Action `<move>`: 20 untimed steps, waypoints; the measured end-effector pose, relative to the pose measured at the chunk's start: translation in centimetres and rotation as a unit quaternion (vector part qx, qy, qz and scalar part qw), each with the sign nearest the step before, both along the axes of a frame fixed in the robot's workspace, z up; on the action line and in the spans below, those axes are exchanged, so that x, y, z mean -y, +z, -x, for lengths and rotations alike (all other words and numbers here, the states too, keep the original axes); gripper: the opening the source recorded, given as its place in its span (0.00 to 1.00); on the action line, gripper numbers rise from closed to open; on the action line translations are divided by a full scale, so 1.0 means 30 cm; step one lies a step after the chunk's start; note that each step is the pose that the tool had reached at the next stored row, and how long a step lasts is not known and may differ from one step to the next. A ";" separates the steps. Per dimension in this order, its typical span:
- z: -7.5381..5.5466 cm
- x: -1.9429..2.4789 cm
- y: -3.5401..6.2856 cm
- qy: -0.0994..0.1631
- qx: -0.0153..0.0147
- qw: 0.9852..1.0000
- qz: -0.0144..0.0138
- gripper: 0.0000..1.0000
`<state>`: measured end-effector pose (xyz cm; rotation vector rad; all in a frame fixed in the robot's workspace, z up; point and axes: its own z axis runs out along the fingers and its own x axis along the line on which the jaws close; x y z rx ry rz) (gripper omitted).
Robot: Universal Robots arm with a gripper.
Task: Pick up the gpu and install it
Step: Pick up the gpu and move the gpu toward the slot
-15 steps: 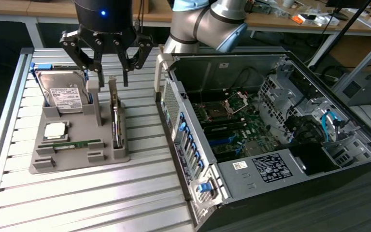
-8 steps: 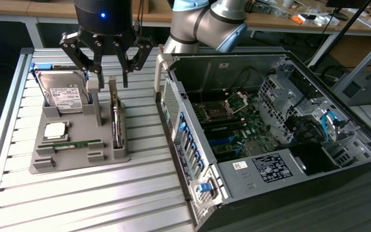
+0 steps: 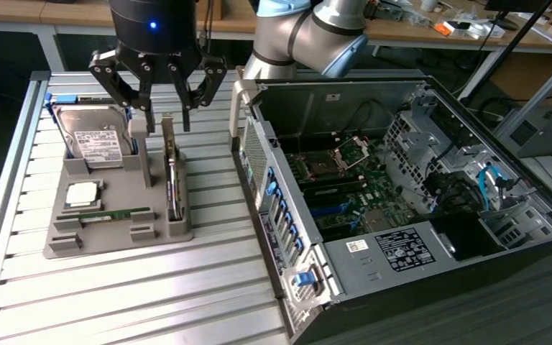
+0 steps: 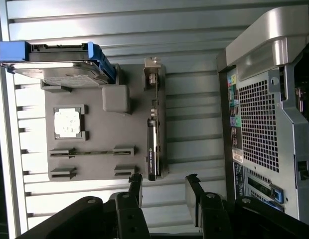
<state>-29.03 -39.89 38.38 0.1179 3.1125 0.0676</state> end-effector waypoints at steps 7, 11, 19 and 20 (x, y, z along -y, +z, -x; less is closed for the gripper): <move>0.001 0.000 -0.006 0.000 0.000 1.000 0.000 0.48; 0.001 0.000 -0.011 0.000 0.000 1.000 0.000 0.48; 0.002 0.000 -0.017 0.000 0.000 1.000 0.000 0.48; 0.002 0.000 -0.018 0.000 0.000 1.000 0.000 0.48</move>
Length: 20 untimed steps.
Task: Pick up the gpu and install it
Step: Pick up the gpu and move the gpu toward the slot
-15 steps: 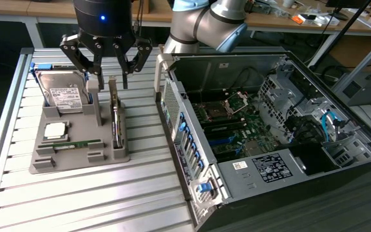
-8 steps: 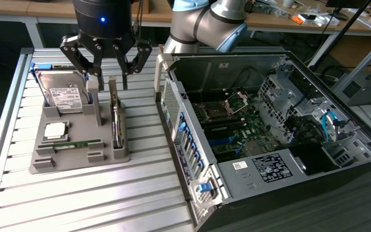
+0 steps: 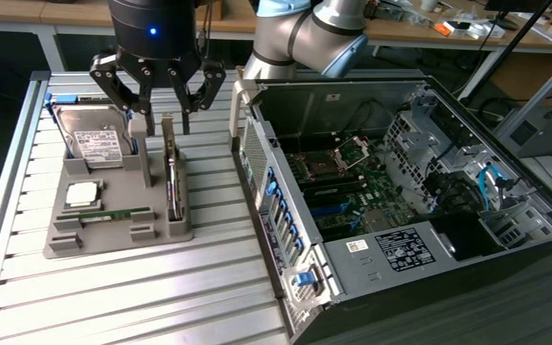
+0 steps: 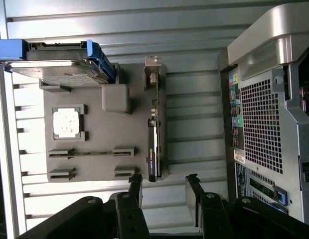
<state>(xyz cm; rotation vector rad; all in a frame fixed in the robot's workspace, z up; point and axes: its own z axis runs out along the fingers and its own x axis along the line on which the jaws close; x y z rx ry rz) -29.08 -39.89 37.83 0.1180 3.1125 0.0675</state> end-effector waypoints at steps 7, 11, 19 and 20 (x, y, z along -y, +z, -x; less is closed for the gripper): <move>0.000 0.000 -0.006 0.000 0.000 1.000 0.000 0.48; 0.000 0.000 -0.009 0.000 0.000 1.000 0.000 0.48; 0.001 0.000 -0.017 0.000 0.000 1.000 0.000 0.48; 0.001 0.000 -0.019 0.000 0.000 1.000 0.000 0.48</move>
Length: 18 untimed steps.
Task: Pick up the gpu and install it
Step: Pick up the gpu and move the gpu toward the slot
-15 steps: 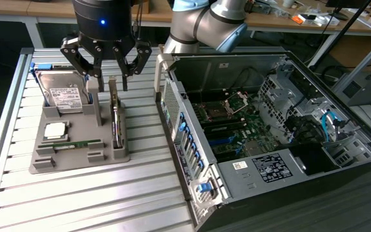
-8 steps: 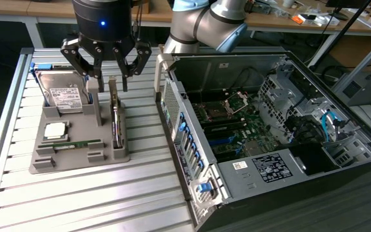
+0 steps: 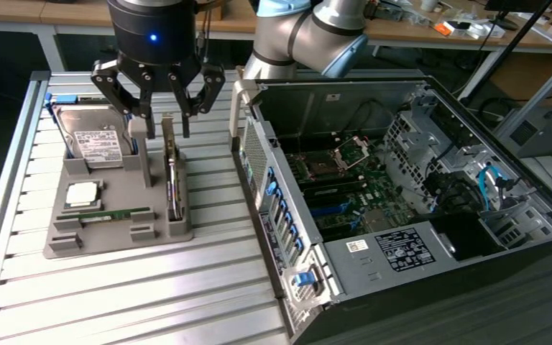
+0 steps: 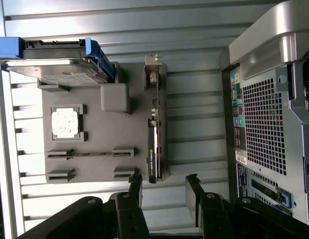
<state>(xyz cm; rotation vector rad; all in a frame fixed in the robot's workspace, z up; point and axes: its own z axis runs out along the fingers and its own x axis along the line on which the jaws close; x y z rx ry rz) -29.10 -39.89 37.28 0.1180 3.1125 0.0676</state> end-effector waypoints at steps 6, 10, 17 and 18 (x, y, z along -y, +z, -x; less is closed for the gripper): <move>0.000 0.000 -0.006 0.000 0.000 1.000 0.000 0.48; 0.001 0.000 -0.010 0.000 0.000 1.000 0.000 0.48; 0.001 0.000 -0.019 0.000 0.000 1.000 0.000 0.48; 0.001 0.000 -0.020 0.000 0.000 1.000 0.000 0.48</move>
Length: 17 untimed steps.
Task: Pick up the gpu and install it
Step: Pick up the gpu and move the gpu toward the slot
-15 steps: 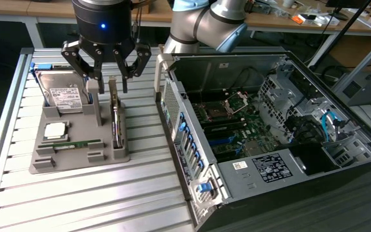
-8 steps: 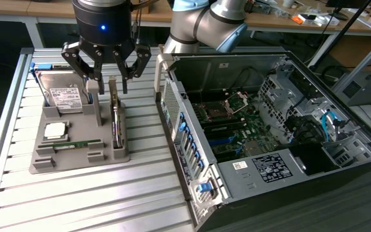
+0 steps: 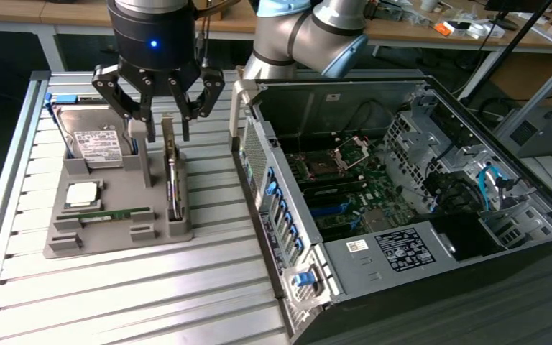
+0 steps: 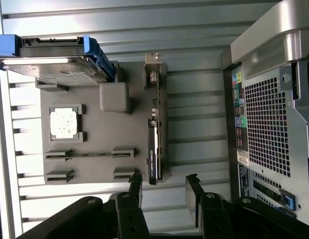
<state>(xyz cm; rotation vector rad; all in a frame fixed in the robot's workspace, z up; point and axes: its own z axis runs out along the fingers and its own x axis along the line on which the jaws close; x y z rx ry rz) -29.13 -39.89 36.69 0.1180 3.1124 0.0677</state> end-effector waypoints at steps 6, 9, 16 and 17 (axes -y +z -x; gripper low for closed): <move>0.000 0.000 -0.006 0.000 0.000 1.000 0.000 0.48; 0.000 0.000 -0.010 0.000 0.000 1.000 0.000 0.48; 0.000 0.000 -0.019 0.000 0.000 1.000 0.000 0.48; 0.001 0.000 -0.020 0.000 0.000 1.000 0.000 0.48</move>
